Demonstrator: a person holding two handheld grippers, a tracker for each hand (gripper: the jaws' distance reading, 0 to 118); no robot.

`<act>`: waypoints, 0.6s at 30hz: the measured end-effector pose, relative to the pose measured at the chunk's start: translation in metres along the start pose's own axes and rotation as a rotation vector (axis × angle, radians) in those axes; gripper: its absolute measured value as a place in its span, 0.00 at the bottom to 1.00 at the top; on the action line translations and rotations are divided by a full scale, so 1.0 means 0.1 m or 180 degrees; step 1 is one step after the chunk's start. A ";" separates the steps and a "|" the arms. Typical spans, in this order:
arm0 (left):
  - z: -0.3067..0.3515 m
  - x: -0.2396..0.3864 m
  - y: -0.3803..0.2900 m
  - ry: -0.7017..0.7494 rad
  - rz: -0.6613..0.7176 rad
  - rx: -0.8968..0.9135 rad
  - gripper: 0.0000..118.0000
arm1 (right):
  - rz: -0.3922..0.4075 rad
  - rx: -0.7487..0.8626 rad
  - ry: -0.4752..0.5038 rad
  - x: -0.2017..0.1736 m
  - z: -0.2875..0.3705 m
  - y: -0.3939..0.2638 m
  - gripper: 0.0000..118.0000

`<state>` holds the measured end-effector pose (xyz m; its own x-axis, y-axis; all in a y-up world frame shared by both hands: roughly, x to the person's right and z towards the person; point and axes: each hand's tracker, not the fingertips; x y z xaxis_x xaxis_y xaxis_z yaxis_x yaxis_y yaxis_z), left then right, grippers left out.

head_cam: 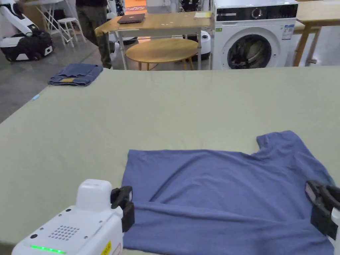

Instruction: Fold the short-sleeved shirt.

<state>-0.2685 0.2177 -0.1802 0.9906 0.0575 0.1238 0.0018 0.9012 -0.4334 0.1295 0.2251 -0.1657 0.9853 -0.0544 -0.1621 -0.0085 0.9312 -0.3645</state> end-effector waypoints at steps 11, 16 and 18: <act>-1.72 -0.61 0.66 0.0231 0.0162 -0.0459 0.00 | 0.0129 -0.0534 -0.0015 0.04 -0.54 -0.15 0.00; -2.88 -1.07 0.84 0.0455 0.0314 -0.1173 0.97 | 0.0102 -0.0775 -0.0106 0.16 -0.71 -0.27 0.00; -3.19 -1.14 0.77 0.0414 0.0348 -0.1384 1.00 | 0.0063 -0.0838 -0.0166 0.22 -0.79 -0.30 0.00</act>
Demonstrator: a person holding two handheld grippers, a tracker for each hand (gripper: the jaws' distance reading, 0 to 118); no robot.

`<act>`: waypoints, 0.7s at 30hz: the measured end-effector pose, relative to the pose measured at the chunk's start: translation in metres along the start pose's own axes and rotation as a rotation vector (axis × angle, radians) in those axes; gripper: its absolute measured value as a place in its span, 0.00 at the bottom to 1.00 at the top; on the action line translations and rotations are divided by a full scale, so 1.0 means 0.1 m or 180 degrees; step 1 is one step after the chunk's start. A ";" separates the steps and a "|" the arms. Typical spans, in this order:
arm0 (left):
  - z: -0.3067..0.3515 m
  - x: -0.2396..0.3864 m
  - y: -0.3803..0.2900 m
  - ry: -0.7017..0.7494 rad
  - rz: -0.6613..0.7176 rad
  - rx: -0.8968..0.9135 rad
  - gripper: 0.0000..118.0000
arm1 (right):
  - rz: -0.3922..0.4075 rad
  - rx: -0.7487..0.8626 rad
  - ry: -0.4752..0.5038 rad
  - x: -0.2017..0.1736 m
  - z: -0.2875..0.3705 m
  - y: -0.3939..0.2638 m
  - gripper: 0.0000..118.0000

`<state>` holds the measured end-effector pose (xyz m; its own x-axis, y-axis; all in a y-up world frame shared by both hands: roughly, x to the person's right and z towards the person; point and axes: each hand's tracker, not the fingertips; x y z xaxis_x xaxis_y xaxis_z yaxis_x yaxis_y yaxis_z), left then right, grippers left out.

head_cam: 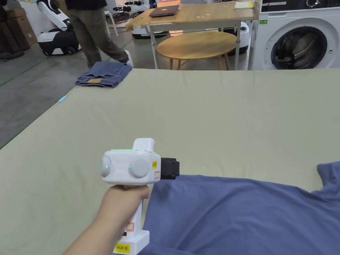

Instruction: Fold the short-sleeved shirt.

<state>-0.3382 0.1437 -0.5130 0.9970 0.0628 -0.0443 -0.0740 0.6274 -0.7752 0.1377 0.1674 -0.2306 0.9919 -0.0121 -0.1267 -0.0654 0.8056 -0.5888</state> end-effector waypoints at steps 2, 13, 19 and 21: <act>-0.19 -0.01 0.03 -0.0048 0.0052 -0.0076 1.00 | -0.0030 -0.0038 -0.0027 0.04 -0.01 -0.03 0.00; -0.19 0.33 -0.21 0.0051 -0.0871 -0.0111 0.00 | 0.0004 -0.0108 -0.0134 0.38 -0.33 0.21 0.00; 0.16 0.48 -0.23 -0.0180 -0.0810 0.0076 0.00 | 0.0050 -0.0043 -0.0320 1.02 -0.89 0.81 0.19; 0.26 0.41 -0.22 -0.0285 -0.0629 0.0156 0.00 | -0.0135 -0.0202 -0.0369 1.33 -1.24 1.13 0.77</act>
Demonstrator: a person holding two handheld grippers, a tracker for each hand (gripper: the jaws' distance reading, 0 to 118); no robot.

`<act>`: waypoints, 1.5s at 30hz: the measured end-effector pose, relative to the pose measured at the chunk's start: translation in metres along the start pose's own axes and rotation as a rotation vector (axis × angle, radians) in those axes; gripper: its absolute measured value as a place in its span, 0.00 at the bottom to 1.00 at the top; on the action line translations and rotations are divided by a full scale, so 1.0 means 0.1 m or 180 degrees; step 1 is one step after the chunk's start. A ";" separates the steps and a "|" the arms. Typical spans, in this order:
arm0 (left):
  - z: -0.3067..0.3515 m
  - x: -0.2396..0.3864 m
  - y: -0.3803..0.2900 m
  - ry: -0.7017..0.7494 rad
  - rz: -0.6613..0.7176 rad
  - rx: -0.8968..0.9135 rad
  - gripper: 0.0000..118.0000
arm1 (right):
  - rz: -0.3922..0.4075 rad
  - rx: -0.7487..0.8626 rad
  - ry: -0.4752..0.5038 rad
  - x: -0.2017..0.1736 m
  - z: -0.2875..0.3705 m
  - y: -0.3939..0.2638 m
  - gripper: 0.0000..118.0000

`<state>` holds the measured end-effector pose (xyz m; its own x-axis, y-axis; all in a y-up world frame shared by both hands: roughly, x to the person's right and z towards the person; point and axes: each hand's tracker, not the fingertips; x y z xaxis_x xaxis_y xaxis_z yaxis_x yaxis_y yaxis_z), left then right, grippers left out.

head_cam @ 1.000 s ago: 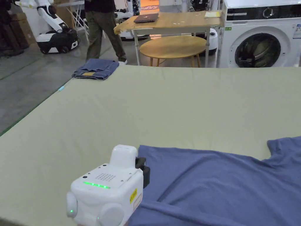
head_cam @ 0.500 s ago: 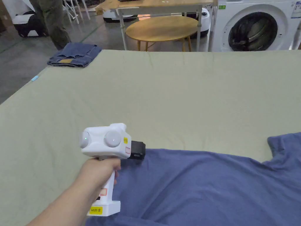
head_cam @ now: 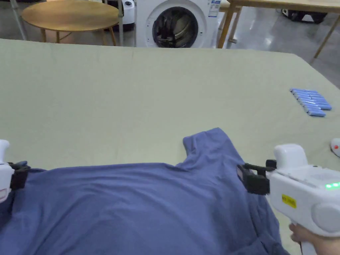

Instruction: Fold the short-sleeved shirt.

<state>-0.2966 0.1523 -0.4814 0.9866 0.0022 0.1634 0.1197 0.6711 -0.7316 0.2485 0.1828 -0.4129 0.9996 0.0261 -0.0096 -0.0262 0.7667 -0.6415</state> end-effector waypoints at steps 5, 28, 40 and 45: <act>0.07 -0.13 0.00 -0.0105 0.0249 0.0066 0.00 | -0.0263 -0.0547 -0.0126 0.36 -0.93 0.34 0.91; 1.01 -0.23 0.35 -0.0037 0.0168 0.0547 0.00 | -0.0054 0.0128 0.0162 0.22 0.26 0.48 0.02; 1.45 -0.08 0.47 -0.0086 -0.0047 0.0711 0.00 | 0.0123 0.0320 0.0106 0.39 0.80 0.67 0.02; 1.26 -0.10 -0.11 -0.0109 0.0011 0.0426 0.00 | 0.0143 0.0096 0.0151 0.36 0.83 0.11 0.02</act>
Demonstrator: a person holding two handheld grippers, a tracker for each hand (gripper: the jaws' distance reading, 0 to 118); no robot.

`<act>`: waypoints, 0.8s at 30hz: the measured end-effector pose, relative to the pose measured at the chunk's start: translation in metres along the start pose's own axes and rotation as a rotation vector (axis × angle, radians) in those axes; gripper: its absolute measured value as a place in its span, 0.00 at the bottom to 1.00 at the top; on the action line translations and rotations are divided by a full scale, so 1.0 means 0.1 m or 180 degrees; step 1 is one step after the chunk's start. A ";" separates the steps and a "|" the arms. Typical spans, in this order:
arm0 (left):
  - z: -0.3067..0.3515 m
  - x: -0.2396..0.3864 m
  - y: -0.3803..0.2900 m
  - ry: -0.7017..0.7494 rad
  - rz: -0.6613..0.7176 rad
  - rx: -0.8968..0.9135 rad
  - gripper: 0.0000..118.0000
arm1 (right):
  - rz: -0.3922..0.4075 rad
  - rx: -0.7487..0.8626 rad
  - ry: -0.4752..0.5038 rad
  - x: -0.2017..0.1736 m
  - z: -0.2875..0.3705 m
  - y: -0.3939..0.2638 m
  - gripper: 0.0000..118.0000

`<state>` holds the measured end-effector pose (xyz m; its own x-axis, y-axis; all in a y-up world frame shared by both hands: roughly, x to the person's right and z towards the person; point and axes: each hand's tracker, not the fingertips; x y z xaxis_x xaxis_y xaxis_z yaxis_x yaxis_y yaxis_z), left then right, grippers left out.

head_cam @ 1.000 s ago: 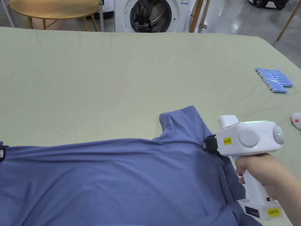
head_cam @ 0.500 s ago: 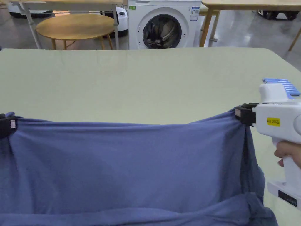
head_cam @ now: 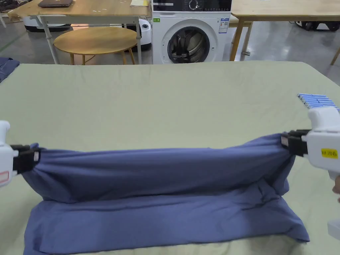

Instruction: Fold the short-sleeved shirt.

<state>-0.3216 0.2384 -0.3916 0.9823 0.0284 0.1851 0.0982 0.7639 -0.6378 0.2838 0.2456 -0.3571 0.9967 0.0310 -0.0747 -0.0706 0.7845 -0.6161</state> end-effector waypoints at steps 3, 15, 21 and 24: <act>0.00 -0.05 -0.48 -0.0169 0.0241 -0.0243 0.00 | 0.0061 -0.0137 0.0025 -0.02 0.09 -0.40 0.02; -0.36 0.00 -1.52 -0.0175 0.0333 -0.0596 0.00 | -0.0057 -0.0775 -0.0194 -0.07 -0.22 -1.68 0.02; -0.22 0.15 -1.56 0.0129 0.0141 -0.0296 0.47 | -0.0190 -0.0540 -0.0483 -0.22 -0.15 -1.65 0.33; 0.18 0.42 -1.43 0.0491 -0.0322 -0.0170 0.86 | -0.0313 -0.0189 -0.0930 -0.42 0.20 -1.49 0.98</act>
<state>-0.2972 0.1418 -0.2787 0.9794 -0.1491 0.1362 0.2019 0.7225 -0.6612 0.2536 0.1399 -0.2465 0.9675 0.1401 0.2107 0.0332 0.7552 -0.6546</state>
